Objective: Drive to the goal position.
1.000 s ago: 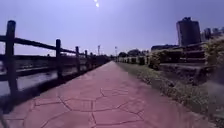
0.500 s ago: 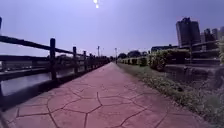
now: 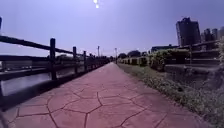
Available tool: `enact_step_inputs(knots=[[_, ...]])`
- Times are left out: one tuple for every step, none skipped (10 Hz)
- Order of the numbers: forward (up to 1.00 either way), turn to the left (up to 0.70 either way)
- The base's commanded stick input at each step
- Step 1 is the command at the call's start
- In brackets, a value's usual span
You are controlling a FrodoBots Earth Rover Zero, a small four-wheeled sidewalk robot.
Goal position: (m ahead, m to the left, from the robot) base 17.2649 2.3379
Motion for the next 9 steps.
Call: enact_step_inputs(knots=[[1.0, 0.01], [1.0, 0.01], [1.0, 0.01], [1.0, 0.01], [1.0, 0.01], [1.0, 0.01], [1.0, 0.01], [1.0, 0.01], [1.0, 0.01]])
